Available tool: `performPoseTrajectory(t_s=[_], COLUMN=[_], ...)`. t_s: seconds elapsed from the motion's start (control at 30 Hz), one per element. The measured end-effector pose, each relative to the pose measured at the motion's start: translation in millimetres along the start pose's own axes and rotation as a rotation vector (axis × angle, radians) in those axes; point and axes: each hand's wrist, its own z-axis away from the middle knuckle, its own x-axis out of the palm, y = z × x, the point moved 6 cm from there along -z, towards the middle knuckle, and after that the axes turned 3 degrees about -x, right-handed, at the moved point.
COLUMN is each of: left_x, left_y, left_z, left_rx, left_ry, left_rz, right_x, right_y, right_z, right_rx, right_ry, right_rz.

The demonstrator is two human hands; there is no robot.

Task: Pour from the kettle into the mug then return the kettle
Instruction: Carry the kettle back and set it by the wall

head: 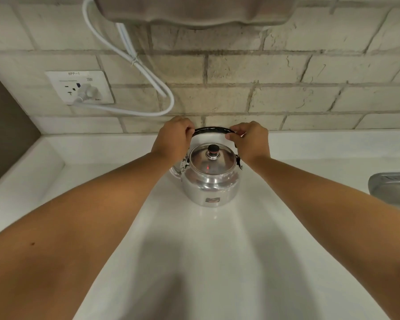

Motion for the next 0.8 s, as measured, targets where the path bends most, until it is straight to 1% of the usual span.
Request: performPoseTrajectory(t_s=[0.2,0.3,0.37,0.4,0.53,0.63,0.7,0.8], left_x=[-2,-9,-19,-26,-61,-91,-113,-146], left_y=[-1,3,7,10,21,31,40,51], left_z=[-4,-1,8,15,57,100,134,190], left_rx=[-0.117,-0.157,-0.167,-0.156,-0.132,-0.147,-0.125,-0.068], left_ry=[-0.153,-0.291,-0.380,-0.398,-0.373,-0.337,-0.303,-0.262], left_rz=[0.010,0.002,0.001,0.006,0.010,0.008,0.032,0.064], right_x=[1,-3,-12,-17,-36,-54,-65,-75], right_y=[-5,-9,-15,-19,-41,-58,-63,-59], right_z=[-3,4,16,24,79,140,187,265], right_rx=[0.035,0.053,0.045,0.036,-0.020,-0.093,-0.122,-0.089], right_ry=[-0.113,-0.196,-0.216,-0.214,-0.204,-0.220,-0.246,-0.305], right_rz=[0.085,0.155,0.194,0.190,0.124,0.139,0.197,0.361])
